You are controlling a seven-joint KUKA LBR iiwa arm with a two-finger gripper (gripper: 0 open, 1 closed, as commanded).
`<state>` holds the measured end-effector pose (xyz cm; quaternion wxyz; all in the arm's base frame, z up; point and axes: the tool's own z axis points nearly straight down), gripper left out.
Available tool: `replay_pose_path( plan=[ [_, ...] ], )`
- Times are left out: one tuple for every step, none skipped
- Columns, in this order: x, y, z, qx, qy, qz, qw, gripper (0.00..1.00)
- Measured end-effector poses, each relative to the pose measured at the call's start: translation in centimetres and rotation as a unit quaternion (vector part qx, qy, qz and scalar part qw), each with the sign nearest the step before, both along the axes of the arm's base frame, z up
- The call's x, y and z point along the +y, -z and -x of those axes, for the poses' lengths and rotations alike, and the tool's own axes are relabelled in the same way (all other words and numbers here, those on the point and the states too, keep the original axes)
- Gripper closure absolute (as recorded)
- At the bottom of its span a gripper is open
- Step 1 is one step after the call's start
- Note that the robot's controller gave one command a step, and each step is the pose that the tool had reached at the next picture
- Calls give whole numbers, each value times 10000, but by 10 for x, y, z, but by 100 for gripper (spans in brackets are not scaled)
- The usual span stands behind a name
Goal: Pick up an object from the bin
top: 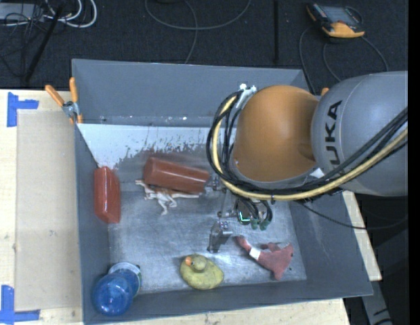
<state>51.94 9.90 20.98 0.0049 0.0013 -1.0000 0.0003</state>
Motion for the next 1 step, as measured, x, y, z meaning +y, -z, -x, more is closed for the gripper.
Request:
replay_pose_path(
  plan=[
    [-1,-4,-2,-39,17,-4,10000,0]
  ],
)
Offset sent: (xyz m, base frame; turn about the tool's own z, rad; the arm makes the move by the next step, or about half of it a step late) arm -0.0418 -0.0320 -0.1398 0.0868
